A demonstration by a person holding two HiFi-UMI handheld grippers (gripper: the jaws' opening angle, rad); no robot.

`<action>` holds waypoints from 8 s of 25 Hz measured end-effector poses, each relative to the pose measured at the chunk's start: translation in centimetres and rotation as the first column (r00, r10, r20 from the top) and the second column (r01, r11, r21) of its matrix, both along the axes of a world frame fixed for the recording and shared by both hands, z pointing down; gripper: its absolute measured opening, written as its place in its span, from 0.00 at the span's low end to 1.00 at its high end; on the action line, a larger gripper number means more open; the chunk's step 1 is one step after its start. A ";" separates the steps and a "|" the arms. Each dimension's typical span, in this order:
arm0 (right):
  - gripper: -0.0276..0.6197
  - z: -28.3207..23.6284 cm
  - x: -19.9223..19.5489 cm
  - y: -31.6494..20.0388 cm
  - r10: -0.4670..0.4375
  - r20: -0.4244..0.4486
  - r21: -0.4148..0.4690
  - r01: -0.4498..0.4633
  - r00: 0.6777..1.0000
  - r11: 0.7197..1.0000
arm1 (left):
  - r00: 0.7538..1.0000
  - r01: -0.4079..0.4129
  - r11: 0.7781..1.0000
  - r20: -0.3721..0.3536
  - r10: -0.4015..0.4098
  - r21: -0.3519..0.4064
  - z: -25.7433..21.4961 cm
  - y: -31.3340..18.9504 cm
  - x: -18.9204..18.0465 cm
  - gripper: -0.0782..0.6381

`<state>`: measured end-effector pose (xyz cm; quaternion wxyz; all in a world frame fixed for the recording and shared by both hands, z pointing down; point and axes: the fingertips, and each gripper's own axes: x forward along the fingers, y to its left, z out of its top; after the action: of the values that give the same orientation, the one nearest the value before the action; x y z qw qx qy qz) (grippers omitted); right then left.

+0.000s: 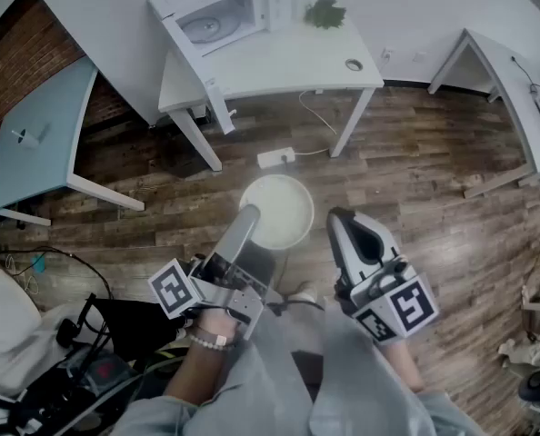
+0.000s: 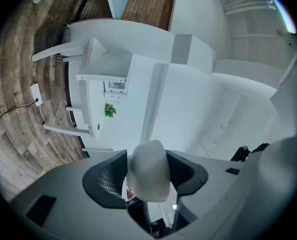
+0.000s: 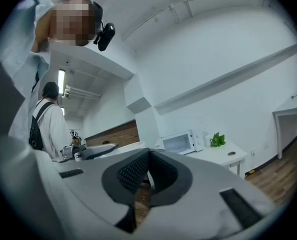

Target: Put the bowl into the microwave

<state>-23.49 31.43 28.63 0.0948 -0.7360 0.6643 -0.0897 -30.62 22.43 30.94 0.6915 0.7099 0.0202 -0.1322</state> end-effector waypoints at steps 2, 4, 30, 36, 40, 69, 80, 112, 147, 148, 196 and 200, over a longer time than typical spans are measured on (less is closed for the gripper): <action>0.04 0.0 0.1 0.0 -0.002 -0.001 -0.002 0.002 1.000 1.000 | 1.000 0.001 1.000 -0.002 -0.001 0.000 -0.1 0.0 0.1 0.42; 0.04 0.0 0.2 0.0 -0.005 -0.001 -0.002 0.005 1.000 1.000 | 1.000 0.003 1.000 -0.002 -0.003 -0.001 -0.1 0.0 0.2 0.42; 0.05 0.4 2.9 4.0 -0.039 0.018 0.025 0.038 0.999 0.999 | 0.998 0.057 0.998 -0.024 -0.057 0.002 -0.2 3.6 2.2 0.42; 0.05 1.0 4.7 6.1 -0.009 0.010 0.020 0.009 1.000 1.000 | 0.998 0.055 0.998 -0.029 -0.055 -0.003 0.2 5.0 3.5 0.42; 0.05 1.0 5.7 7.1 0.011 0.016 0.021 -0.011 1.000 1.000 | 0.998 0.047 0.999 -0.035 -0.048 -0.007 0.2 5.9 4.3 0.42; 0.05 2.1 19.1 4.0 0.118 -0.035 -0.053 -0.119 0.992 0.991 | 0.999 -0.030 0.999 -0.040 0.028 -0.035 1.4 0.8 17.5 0.42; 0.05 1.1 25.6 -2.7 0.113 -0.044 -0.046 -0.115 0.993 0.992 | 0.999 0.010 1.000 -0.044 -0.010 -0.016 0.6 -5.9 22.8 0.42; 0.05 0.6 32.7 -16.9 -0.108 -0.083 -0.033 0.106 0.991 0.994 | 0.981 0.175 0.984 -0.078 -0.176 -0.015 1.2 -17.4 29.1 0.42; 0.05 1.1 44.6 -29.5 -0.627 -0.015 0.012 0.627 0.779 0.779 | 0.747 0.660 0.750 -0.071 -0.661 -0.043 0.0 -22.5 37.6 0.42; 0.05 1.1 44.6 -29.6 -0.636 0.000 0.018 0.636 0.772 0.772 | 0.740 0.668 0.743 -0.072 -0.669 -0.046 0.0 -22.4 37.6 0.42; 0.05 4.7 37.8 -44.2 -0.721 -0.059 -0.125 0.712 0.690 0.691 | 0.698 0.715 0.695 0.020 -0.716 -0.081 4.0 -38.7 33.3 0.42; 0.05 5.2 37.5 -45.9 -0.715 -0.052 -0.135 0.704 0.698 0.697 | 0.711 0.703 0.707 0.034 -0.703 -0.075 4.7 -40.6 33.1 0.42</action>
<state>13.99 -14.42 33.85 -0.0192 -0.4302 0.8949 -0.1171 2.45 -18.18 35.60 0.6179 0.6353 -0.2577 -0.3851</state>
